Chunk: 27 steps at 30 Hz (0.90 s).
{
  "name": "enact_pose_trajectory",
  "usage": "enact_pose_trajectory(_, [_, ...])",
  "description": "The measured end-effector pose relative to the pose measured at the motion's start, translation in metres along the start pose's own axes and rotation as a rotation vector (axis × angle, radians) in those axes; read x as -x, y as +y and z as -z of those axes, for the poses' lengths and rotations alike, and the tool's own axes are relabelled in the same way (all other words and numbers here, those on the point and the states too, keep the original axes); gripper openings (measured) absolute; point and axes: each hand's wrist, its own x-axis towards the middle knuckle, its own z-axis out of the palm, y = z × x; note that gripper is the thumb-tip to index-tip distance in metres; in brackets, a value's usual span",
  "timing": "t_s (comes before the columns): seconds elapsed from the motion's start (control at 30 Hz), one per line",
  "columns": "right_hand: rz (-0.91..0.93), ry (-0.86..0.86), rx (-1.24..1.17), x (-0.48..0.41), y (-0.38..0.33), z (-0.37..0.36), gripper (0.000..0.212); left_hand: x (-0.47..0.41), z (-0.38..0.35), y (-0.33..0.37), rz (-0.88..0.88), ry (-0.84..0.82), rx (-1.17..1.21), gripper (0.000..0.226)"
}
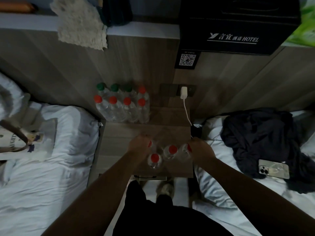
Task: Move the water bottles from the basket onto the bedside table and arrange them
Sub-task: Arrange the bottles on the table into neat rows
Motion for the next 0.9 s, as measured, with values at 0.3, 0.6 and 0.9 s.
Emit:
enact_pose_trajectory(0.3, [-0.023,0.088,-0.001,-0.038,-0.047,0.037,0.022,-0.007,0.034,-0.065,0.002,-0.014,0.016,0.037])
enact_pose_trajectory(0.6, [0.030,0.104,0.005,-0.079,-0.141,0.049,0.031,-0.005,0.067,-0.146,0.032,0.016,0.018,0.030])
enact_pose_trajectory(0.9, [0.038,0.025,-0.019,-0.112,-0.233,0.036,0.028,-0.020,0.093,-0.200,0.001,-0.018,-0.030,0.027])
